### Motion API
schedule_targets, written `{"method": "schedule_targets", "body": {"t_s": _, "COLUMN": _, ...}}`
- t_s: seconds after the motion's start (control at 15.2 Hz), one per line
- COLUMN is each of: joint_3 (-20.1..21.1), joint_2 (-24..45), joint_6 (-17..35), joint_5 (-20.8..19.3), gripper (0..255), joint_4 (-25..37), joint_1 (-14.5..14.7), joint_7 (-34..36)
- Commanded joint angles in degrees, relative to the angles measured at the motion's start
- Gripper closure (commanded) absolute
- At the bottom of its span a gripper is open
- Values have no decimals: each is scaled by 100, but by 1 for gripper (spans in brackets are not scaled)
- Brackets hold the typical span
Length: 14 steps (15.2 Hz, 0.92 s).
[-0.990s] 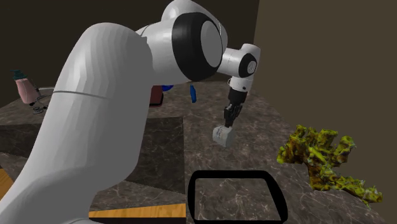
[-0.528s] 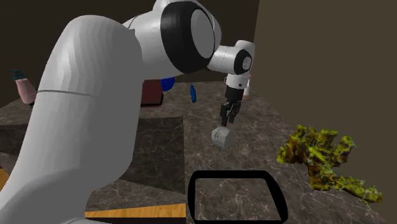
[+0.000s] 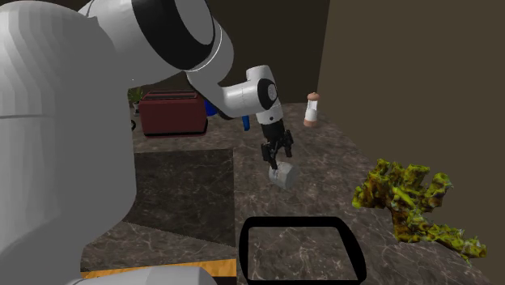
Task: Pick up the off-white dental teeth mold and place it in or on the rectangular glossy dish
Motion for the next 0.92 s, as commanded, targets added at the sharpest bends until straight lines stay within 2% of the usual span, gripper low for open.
{"method": "schedule_targets", "body": {"t_s": 0.0, "joint_3": 11, "joint_2": 61, "joint_6": 129, "joint_5": 13, "gripper": 0, "joint_4": -60, "joint_1": -22, "joint_7": 0}}
{"method": "schedule_targets", "body": {"t_s": 0.59, "joint_3": 32, "joint_2": 123, "joint_6": 224, "joint_5": 38, "gripper": 0, "joint_4": -93, "joint_1": -58, "joint_7": -16}}
{"method": "schedule_targets", "body": {"t_s": 0.66, "joint_3": 32, "joint_2": 123, "joint_6": 224, "joint_5": 38, "gripper": 255, "joint_4": -93, "joint_1": -58, "joint_7": -16}}
{"method": "schedule_targets", "body": {"t_s": 0.86, "joint_3": 32, "joint_2": 125, "joint_6": 227, "joint_5": 39, "gripper": 255, "joint_4": -93, "joint_1": -59, "joint_7": -16}}
